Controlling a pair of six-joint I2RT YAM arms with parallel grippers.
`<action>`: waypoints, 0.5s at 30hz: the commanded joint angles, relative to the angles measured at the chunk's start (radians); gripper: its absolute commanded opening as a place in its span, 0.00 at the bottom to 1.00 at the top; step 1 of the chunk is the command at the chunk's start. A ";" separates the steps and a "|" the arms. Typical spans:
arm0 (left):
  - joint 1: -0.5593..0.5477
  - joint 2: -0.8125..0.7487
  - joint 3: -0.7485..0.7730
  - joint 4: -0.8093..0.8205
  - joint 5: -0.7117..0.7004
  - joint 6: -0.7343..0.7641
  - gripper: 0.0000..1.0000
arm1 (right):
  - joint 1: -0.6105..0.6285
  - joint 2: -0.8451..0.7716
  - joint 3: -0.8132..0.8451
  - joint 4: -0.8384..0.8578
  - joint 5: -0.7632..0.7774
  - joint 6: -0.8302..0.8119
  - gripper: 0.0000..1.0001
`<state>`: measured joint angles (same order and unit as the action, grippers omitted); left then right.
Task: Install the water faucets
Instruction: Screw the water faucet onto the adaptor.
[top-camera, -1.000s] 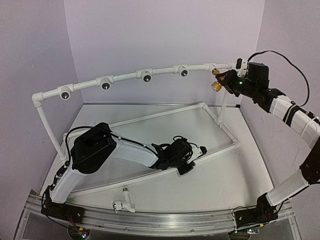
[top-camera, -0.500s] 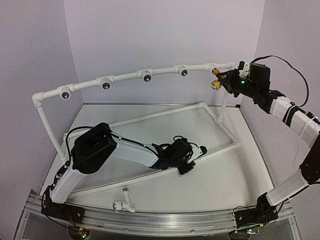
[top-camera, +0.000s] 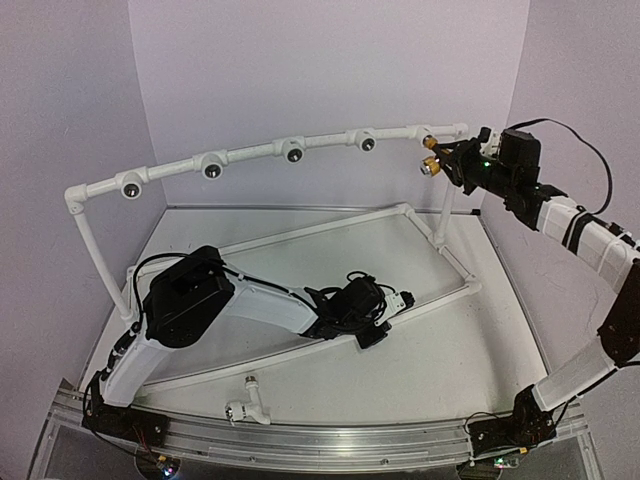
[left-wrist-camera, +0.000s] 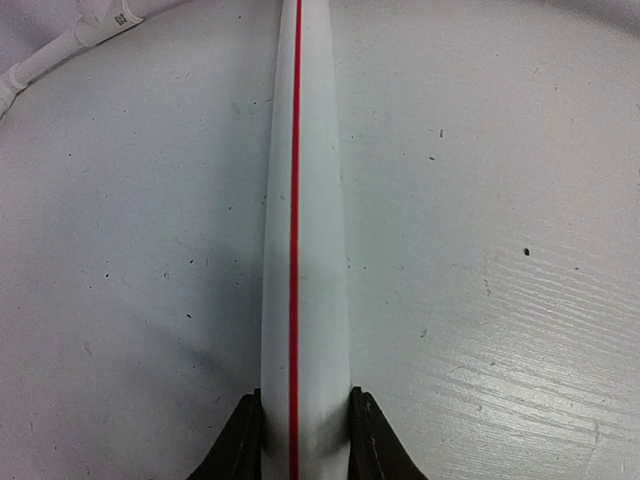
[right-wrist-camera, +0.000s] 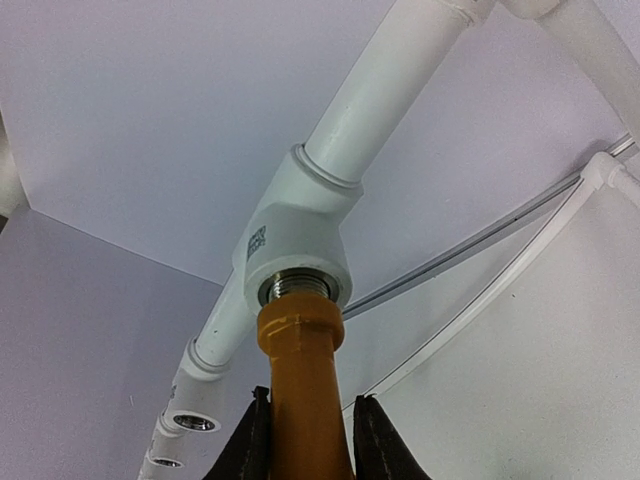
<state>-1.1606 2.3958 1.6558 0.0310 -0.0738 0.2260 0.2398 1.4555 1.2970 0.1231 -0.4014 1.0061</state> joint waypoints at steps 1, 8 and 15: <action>-0.121 0.125 -0.079 -0.342 0.164 0.054 0.00 | -0.044 0.035 0.000 0.217 0.132 0.107 0.00; -0.123 0.127 -0.076 -0.346 0.164 0.056 0.00 | -0.043 0.033 -0.035 0.253 0.130 0.218 0.00; -0.125 0.129 -0.074 -0.347 0.163 0.057 0.00 | -0.044 0.038 -0.051 0.301 0.119 0.314 0.00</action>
<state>-1.1606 2.3987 1.6604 0.0324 -0.0797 0.2305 0.2382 1.4563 1.2358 0.2512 -0.4170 1.2247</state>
